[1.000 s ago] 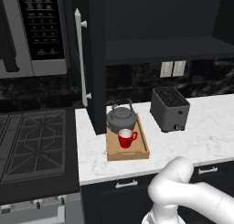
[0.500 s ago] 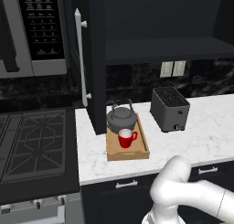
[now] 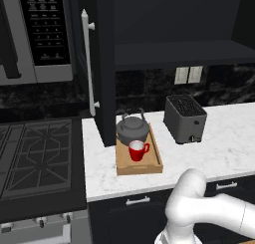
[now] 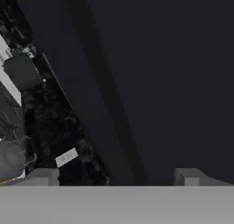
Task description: Pick the kettle from the counter and place it on the tray. Then pick the mug from the cabinet and place it on the tray. Then close the cabinet doors.
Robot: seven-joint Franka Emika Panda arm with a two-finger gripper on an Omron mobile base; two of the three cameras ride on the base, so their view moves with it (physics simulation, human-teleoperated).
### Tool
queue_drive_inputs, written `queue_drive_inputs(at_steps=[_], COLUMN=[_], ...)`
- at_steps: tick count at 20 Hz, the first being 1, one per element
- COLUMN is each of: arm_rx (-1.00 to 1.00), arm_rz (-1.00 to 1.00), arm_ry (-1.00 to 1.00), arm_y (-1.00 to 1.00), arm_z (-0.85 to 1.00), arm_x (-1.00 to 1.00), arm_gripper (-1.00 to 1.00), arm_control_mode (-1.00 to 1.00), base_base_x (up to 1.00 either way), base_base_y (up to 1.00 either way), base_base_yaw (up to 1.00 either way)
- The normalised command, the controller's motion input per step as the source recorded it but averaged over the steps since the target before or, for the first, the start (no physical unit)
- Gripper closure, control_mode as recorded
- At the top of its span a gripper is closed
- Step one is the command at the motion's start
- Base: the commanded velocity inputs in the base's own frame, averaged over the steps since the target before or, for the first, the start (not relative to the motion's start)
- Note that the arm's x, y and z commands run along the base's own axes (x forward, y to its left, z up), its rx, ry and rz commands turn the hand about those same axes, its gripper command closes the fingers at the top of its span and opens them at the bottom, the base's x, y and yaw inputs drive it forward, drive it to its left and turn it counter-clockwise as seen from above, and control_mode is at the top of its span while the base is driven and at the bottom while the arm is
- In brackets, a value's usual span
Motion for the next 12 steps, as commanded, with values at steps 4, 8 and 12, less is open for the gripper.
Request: queue_drive_inputs(at_steps=[4, 8, 12], arm_rx=[-0.19, -0.17, -0.14], arm_rz=[0.00, 0.00, 0.00], arm_ry=[-0.04, 0.00, 0.00], arm_y=[0.72, 0.80, 0.80], arm_z=[0.16, 0.21, 0.20], arm_x=[0.00, 0.00, 0.18], arm_gripper=[-1.00, -1.00, -1.00], arm_control_mode=[-1.00, -1.00, -1.00], base_base_x=[0.00, 0.00, 0.00], base_base_y=[0.00, 0.00, 0.00], base_base_yaw=[0.00, 0.00, 0.00])
